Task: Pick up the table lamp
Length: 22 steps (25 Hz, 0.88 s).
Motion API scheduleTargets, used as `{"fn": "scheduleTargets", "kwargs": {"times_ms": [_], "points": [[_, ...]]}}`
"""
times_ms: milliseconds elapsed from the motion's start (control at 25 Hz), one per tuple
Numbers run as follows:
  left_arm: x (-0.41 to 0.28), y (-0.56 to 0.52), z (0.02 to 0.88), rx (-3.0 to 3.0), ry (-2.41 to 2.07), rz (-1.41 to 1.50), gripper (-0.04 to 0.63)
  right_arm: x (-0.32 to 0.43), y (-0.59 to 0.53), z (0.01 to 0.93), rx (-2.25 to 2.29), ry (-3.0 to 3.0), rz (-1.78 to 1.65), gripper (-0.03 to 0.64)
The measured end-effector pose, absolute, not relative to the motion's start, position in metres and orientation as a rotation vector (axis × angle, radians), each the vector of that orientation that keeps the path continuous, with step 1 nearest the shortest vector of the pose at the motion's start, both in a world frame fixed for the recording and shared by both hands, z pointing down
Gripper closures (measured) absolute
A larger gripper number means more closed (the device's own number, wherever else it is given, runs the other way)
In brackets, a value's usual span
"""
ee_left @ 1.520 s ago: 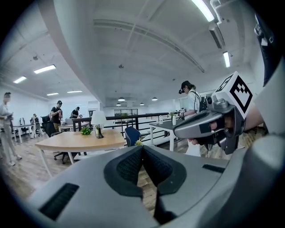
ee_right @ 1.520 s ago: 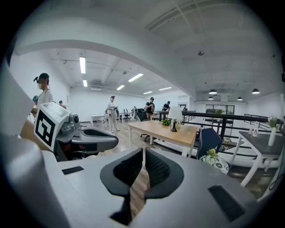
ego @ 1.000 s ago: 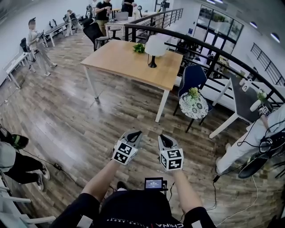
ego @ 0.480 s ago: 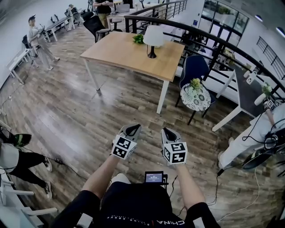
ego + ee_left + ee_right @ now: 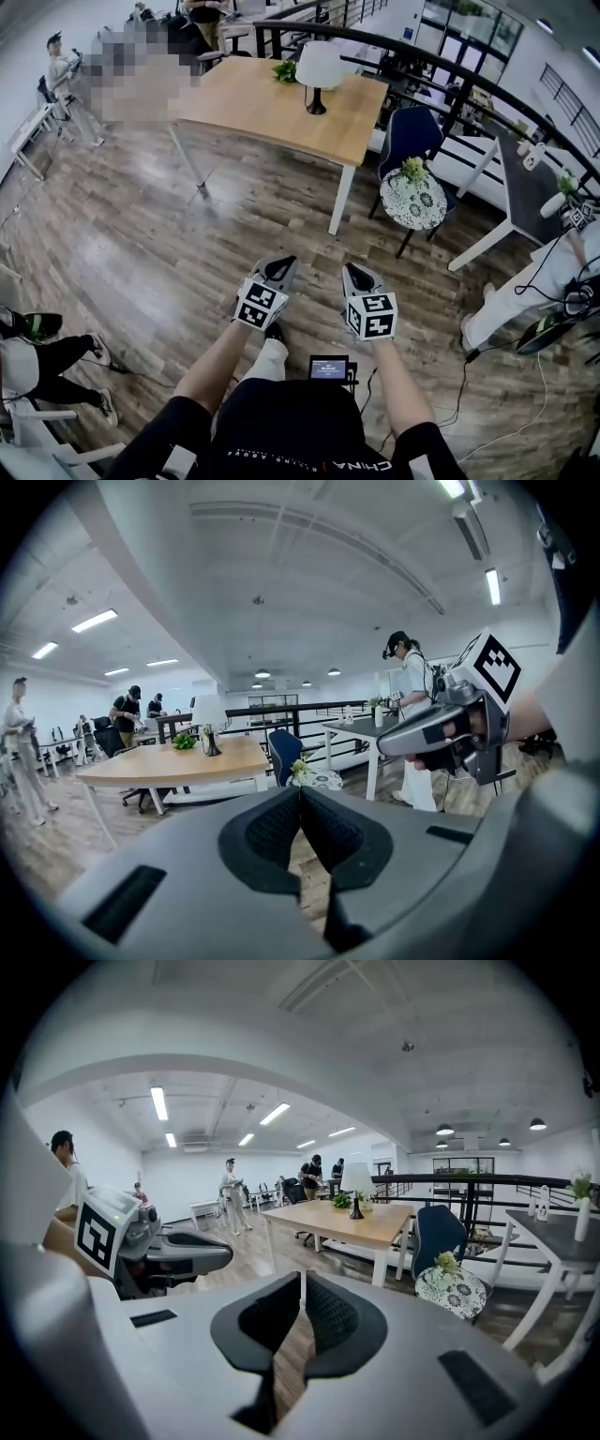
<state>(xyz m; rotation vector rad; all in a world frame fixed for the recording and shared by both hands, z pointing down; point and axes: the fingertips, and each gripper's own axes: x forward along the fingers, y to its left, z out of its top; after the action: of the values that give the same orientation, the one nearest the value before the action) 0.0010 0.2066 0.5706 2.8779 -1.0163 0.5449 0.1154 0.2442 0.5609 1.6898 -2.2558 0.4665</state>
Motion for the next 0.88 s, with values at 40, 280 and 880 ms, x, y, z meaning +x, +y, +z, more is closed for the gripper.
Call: {"fn": "scheduleTargets", "kwargs": {"times_ms": [40, 280, 880], "points": [[0.002, 0.195, 0.574, 2.879, -1.005, 0.546, 0.577, 0.116, 0.233, 0.564, 1.694, -2.245, 0.468, 0.575], [0.003, 0.107, 0.573, 2.901, -0.942, 0.517, 0.577, 0.113, 0.156, 0.556, 1.735, -2.205, 0.479, 0.574], [-0.043, -0.052, 0.583, 2.886, -0.883, 0.449, 0.577, 0.044, 0.0, 0.563, 1.677, -2.161, 0.458, 0.574]]}}
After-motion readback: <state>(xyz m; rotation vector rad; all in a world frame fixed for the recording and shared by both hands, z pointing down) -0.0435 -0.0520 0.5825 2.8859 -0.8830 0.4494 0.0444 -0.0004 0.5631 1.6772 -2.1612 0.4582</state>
